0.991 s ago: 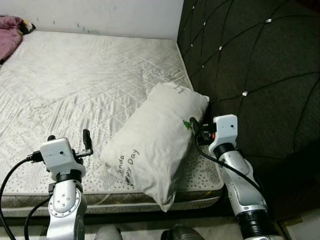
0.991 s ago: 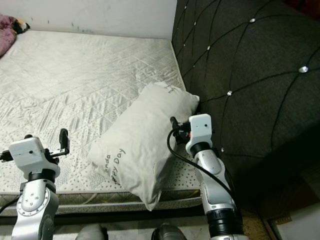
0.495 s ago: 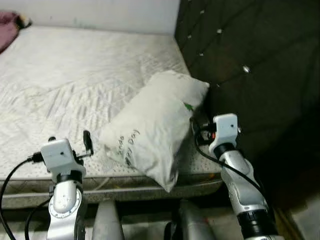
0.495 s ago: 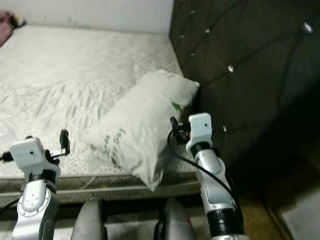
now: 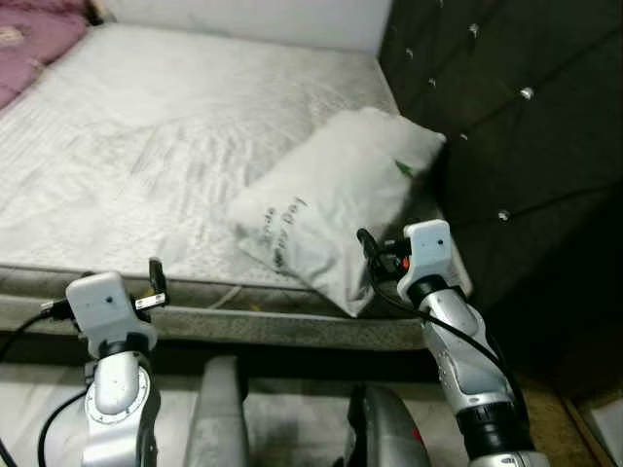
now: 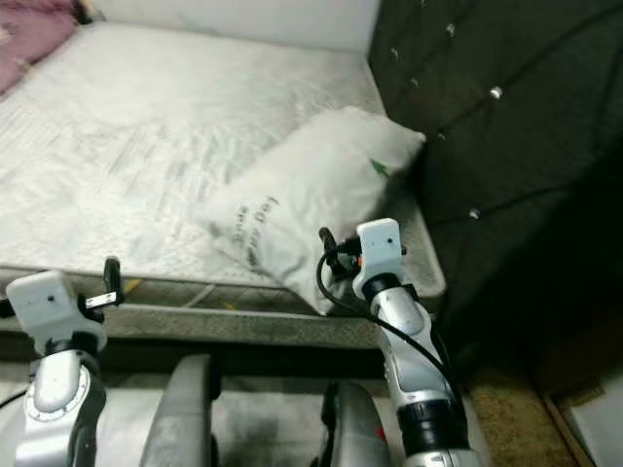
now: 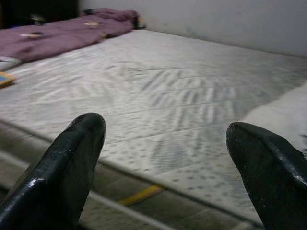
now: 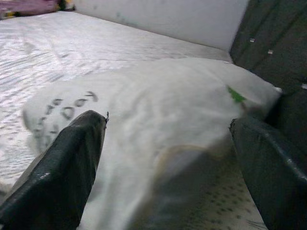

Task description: Clean up the room

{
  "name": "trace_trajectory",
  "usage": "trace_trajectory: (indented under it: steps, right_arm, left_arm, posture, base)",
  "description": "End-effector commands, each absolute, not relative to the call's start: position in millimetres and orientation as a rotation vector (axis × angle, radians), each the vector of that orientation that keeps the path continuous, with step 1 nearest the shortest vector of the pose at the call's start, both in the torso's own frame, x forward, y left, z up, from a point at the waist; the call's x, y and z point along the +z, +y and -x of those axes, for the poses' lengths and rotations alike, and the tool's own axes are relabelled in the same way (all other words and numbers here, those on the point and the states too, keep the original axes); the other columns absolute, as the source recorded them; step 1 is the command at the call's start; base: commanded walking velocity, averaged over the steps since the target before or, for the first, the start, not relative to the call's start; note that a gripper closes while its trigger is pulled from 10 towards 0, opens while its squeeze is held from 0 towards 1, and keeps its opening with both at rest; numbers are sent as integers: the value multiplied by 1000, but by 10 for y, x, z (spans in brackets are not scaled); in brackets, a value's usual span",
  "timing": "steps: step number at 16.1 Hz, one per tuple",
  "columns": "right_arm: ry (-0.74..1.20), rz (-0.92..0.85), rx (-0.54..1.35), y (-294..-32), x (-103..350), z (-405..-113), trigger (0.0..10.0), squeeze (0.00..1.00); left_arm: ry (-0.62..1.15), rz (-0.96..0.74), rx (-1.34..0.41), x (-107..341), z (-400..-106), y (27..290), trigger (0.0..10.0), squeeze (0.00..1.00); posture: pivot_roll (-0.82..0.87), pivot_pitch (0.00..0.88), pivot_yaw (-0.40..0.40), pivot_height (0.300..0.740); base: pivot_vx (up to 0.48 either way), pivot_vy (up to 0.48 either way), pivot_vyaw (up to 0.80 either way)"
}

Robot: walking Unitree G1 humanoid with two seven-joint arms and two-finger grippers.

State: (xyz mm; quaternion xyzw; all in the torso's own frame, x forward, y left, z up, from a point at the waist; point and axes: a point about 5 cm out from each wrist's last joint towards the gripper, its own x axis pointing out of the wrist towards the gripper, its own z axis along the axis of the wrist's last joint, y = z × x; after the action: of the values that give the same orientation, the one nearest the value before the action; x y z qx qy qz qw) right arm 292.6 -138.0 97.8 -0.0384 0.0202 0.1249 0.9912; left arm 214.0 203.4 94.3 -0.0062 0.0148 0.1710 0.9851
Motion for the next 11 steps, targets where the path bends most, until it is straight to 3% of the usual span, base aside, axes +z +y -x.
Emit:
trace_trajectory:
  steps: [1, 11]
  right_arm:
    - [30, 85, 240, -1446, 1021, -2952, 10000, 0]
    - [36, 99, 290, -1421, 1002, -2964, 10000, 0]
  left_arm:
    - [9, 31, 325, 993, -2184, 1957, 10000, 0]
    - [10, 52, 328, 978, -2199, 1945, 10000, 0]
  posture:
    - [42, 0, -90, 610]
    - [43, 0, -98, 601]
  base:
    - [0, 0, 0]
    - [0, 0, 0]
